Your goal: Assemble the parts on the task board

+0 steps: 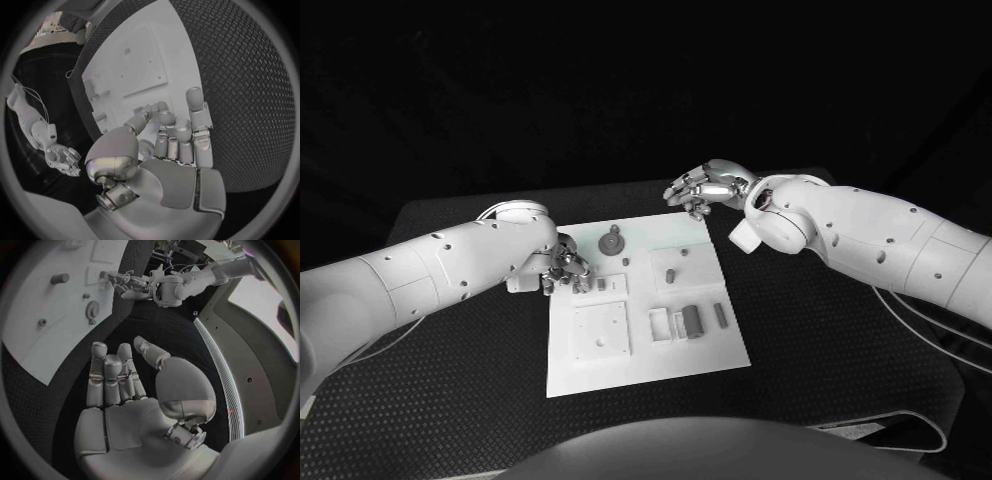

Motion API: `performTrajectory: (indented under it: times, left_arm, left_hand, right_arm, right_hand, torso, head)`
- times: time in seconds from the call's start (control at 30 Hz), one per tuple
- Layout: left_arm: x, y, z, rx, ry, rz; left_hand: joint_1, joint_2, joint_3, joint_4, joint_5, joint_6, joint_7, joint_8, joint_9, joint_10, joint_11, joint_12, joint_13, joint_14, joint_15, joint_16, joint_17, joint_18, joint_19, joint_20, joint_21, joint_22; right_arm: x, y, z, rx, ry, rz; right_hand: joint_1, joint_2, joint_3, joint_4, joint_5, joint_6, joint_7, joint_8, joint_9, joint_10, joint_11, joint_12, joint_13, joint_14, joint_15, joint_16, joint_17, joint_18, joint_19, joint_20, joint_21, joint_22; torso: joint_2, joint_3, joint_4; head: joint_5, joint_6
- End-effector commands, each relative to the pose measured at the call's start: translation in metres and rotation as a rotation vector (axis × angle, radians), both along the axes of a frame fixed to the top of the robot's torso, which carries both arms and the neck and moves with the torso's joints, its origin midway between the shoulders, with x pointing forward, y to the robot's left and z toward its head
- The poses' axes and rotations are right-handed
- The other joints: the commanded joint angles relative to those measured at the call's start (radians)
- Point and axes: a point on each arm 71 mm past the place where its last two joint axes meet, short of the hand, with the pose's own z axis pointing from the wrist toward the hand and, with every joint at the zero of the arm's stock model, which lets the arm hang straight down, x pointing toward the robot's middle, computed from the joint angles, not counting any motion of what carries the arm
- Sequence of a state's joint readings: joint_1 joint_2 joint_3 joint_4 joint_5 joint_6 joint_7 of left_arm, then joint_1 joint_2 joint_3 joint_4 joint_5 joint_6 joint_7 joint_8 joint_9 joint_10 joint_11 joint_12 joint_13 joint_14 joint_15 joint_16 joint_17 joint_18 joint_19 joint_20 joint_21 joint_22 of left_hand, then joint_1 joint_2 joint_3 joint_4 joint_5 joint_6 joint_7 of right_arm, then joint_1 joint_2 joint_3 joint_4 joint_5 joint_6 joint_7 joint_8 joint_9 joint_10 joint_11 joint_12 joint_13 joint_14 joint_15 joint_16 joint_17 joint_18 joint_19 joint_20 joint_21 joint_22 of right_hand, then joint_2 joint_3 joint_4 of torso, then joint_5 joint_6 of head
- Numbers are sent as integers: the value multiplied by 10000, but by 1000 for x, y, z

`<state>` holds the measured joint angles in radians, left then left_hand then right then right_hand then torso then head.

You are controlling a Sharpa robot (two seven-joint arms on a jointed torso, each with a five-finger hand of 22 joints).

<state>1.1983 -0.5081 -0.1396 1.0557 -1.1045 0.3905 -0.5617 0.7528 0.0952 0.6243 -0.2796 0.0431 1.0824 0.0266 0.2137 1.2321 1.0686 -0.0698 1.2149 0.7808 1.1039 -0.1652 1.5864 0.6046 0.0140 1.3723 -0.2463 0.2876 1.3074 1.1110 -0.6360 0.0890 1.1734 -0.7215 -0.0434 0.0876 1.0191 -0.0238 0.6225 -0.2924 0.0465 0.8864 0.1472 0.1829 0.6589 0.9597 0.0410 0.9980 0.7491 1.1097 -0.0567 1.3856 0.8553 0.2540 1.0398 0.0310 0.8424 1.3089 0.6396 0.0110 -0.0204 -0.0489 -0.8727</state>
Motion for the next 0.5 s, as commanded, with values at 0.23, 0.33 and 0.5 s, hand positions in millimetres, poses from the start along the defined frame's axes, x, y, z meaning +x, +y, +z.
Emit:
performTrajectory:
  times: [0.23,0.33,0.5]
  left_arm:
    - [-1,-5,-4,-76,-30,-127]
    - [-1,-5,-4,-100,-90,-136]
    - [-2,-6,-5,-95,-81,-169]
  left_hand:
    - [502,432,27,-19,50,144,117,33,18,87,-17,-72,-11,54,-105,17,15,-139,-53,-12,49,244]
    - [509,436,30,-20,51,146,116,30,19,92,-18,-70,-11,57,-106,18,18,-139,-49,-13,54,244]
    - [528,440,34,-28,50,155,113,27,23,108,-21,-66,-8,69,-109,22,24,-139,-37,-18,69,245]
  right_arm:
    - [-1,2,0,30,14,154]
    - [-1,2,0,32,15,160]
    - [-1,2,0,33,16,165]
  right_hand:
    - [-118,9,-3,32,36,-23,70,-34,-9,-27,13,47,-16,1,-93,-33,-10,78,52,-27,-30,142]
    - [-118,9,-3,32,36,-23,70,-34,-9,-28,13,47,-17,1,-93,-33,-10,78,52,-27,-30,142]
    - [-119,9,-2,32,36,-23,70,-34,-9,-27,13,48,-17,1,-93,-33,-10,78,52,-27,-30,142]
  torso:
    - [4,3,-12]
    - [3,4,-9]
    - [1,6,-6]
  head:
    - [-6,1]
    - [-10,1]
    - [-21,1]
